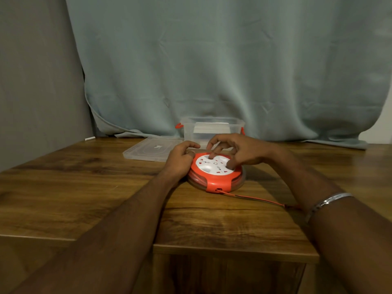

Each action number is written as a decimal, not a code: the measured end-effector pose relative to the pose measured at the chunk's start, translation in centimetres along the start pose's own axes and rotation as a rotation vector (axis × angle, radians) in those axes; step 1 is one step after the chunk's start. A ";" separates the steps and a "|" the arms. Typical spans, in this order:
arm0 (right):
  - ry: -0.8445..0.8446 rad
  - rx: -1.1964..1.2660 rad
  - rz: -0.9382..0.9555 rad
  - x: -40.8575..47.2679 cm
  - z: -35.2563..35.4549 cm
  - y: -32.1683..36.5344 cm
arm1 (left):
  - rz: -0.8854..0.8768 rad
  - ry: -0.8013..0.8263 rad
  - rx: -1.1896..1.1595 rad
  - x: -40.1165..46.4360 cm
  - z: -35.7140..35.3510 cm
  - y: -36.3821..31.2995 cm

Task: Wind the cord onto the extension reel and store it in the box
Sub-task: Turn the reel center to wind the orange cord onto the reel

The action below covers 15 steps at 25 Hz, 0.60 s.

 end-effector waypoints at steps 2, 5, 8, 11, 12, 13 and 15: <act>0.014 0.028 -0.004 0.2 0.3 -0.5 | -0.002 0.008 0.000 0.0 0.0 0.0; 0.013 0.057 0.011 0.1 0.4 -0.8 | -0.005 0.014 0.003 0.0 -0.2 0.0; -0.009 0.054 0.021 -0.1 0.3 -0.8 | 0.007 0.017 0.003 0.1 -0.1 0.1; -0.025 0.032 0.030 -0.1 0.2 -0.7 | 0.011 0.019 -0.006 0.1 -0.1 0.1; -0.025 0.025 0.033 0.0 0.2 -0.7 | 0.013 0.016 -0.010 0.0 -0.1 0.1; -0.025 0.012 0.035 0.0 0.1 -0.7 | 0.016 0.011 -0.014 0.0 -0.1 0.1; -0.035 -0.024 0.038 0.1 0.2 -0.5 | 0.023 0.005 -0.029 0.0 0.0 0.1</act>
Point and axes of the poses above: each hand's wrist, its own x-axis towards the middle knuckle, its own z-axis out of the back of the hand, y = z × x, the point moved 5 cm from there along x, towards the middle knuckle, and after that the axes turned 4 degrees about y, right-handed, at the moved point
